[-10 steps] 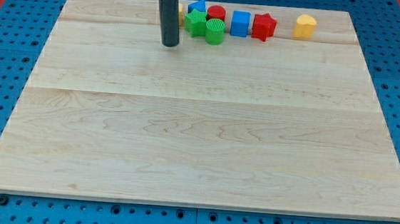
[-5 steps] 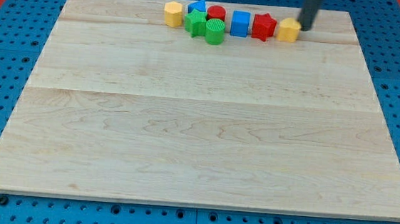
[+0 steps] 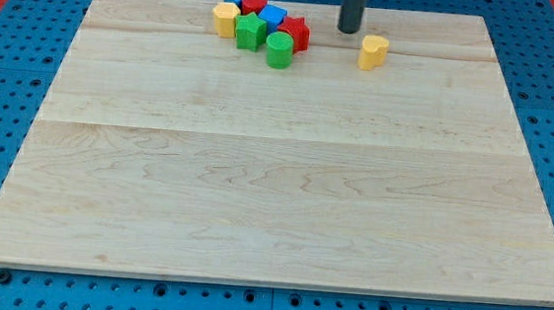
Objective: Slightly push a group of blocks to the top center of the board
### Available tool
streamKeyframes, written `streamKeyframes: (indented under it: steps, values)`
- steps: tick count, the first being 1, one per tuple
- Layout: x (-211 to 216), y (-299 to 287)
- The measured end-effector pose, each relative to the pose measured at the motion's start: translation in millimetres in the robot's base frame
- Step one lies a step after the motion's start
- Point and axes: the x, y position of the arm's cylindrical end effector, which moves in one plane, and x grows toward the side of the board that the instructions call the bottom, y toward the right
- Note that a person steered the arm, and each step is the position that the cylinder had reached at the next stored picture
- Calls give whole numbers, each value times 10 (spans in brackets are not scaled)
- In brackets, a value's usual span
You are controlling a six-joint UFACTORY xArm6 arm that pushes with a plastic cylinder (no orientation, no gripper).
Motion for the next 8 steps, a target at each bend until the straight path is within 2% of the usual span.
streamKeyframes:
  steps: [1,2,4,8]
  values:
    - [-359,-260]
    - [-357,-273]
    - [-355,-678]
    - [-346,-939]
